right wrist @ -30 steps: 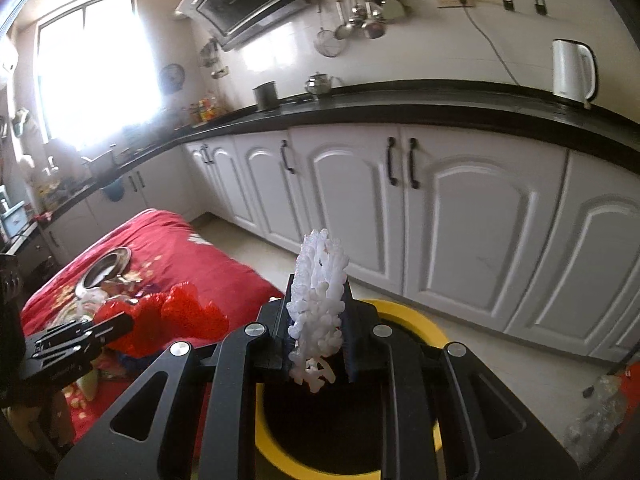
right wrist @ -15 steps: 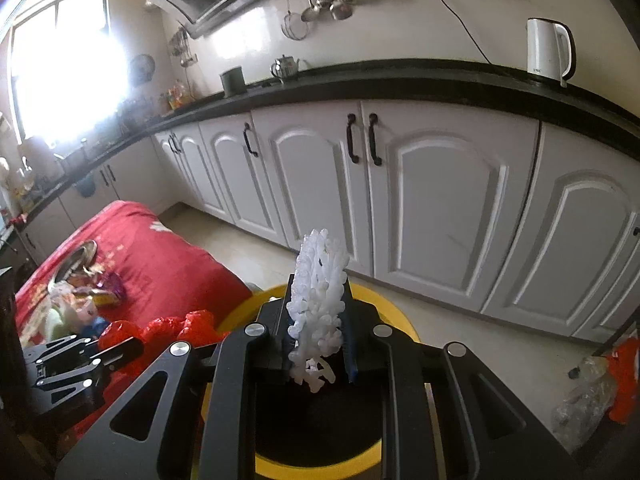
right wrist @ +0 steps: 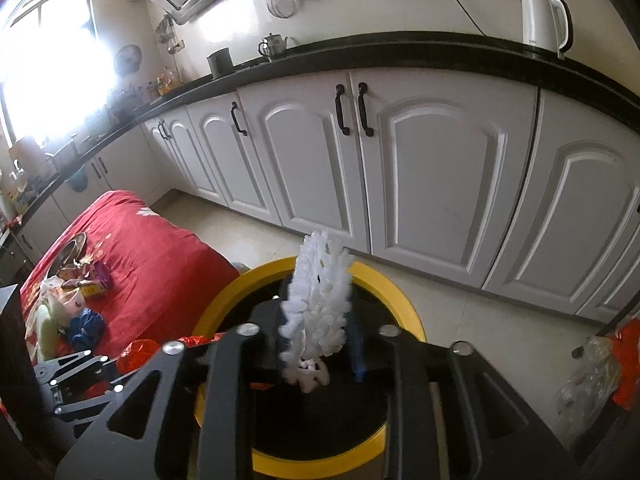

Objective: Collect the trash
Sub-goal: 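Open both tools to drop the red bag and white item into the bin, then move both open tools back over the table toward the remaining trash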

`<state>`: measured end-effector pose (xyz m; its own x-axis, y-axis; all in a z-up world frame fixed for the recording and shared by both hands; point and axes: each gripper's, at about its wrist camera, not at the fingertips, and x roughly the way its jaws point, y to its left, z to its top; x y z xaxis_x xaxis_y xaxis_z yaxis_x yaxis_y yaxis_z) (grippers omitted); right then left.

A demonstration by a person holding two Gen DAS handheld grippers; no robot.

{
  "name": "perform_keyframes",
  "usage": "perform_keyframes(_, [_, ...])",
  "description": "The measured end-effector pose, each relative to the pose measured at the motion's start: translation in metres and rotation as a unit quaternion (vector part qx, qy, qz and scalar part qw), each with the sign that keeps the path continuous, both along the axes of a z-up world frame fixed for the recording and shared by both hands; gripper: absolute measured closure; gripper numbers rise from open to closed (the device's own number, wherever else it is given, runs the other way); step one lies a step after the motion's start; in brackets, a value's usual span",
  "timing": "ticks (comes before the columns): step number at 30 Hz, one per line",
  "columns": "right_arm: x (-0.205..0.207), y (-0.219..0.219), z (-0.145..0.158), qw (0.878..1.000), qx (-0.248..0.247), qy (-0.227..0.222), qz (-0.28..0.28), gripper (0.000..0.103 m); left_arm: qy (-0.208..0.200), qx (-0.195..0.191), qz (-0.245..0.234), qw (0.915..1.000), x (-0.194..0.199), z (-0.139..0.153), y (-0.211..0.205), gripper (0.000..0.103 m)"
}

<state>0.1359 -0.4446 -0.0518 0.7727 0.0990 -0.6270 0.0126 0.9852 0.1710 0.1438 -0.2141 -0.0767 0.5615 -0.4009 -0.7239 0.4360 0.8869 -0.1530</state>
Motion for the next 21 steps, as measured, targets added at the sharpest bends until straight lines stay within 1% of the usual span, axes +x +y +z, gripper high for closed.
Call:
perform_keyframes(2, [0.000,-0.001,0.000,1.000,0.001,-0.001,-0.001,0.061,0.000,-0.005,0.001,1.0000,0.001,0.001,-0.001,0.070])
perform_keyframes(3, [0.000,-0.002,0.000,1.000,0.001,-0.001,-0.001,0.059,-0.001,-0.008,0.002,1.0000,0.001,0.001,0.001,0.060])
perform_keyframes(4, [0.000,-0.002,0.000,1.000,0.002,-0.003,-0.003,0.058,-0.002,-0.011,0.003,0.9999,0.001,0.001,0.002,0.055])
perform_keyframes(5, [0.000,-0.003,0.001,1.000,0.003,-0.004,-0.004,0.054,-0.002,-0.013,0.004,0.9999,0.001,0.002,0.003,0.055])
perform_keyframes(6, [0.000,-0.003,0.000,1.000,0.004,-0.004,-0.005,0.051,-0.003,-0.015,0.009,0.9998,0.002,0.002,0.006,0.051])
perform_keyframes(7, [0.000,-0.003,0.001,1.000,0.005,-0.005,-0.005,0.051,-0.004,-0.017,0.012,0.9998,0.001,0.003,0.008,0.043])
perform_keyframes(8, [0.000,-0.003,0.001,1.000,0.005,-0.005,-0.005,0.051,-0.005,-0.020,0.016,0.9997,0.001,0.004,0.010,0.038])
perform_keyframes(10, [0.000,-0.003,0.002,1.000,0.009,-0.007,-0.003,0.050,-0.007,-0.028,0.029,0.9992,0.000,0.008,0.016,0.023])
perform_keyframes(11, [-0.001,-0.002,0.003,1.000,0.010,-0.008,-0.001,0.048,-0.009,-0.030,0.036,0.9989,0.000,0.009,0.019,0.019])
perform_keyframes(12, [-0.001,-0.001,0.003,1.000,0.012,-0.009,0.000,0.046,-0.011,-0.031,0.043,0.9985,0.000,0.011,0.022,0.012])
perform_keyframes(15, [-0.003,0.001,0.006,1.000,0.018,-0.014,0.007,0.040,-0.016,-0.040,0.067,0.9968,-0.002,0.018,0.034,0.011])
perform_keyframes(19, [-0.007,0.010,0.012,0.999,0.019,-0.023,0.020,0.037,-0.027,-0.050,0.099,0.9934,-0.005,0.027,0.053,0.011])
perform_keyframes(21, [-0.008,0.015,0.015,0.999,0.018,-0.029,0.027,0.033,-0.037,-0.050,0.113,0.9917,-0.007,0.032,0.062,0.011])
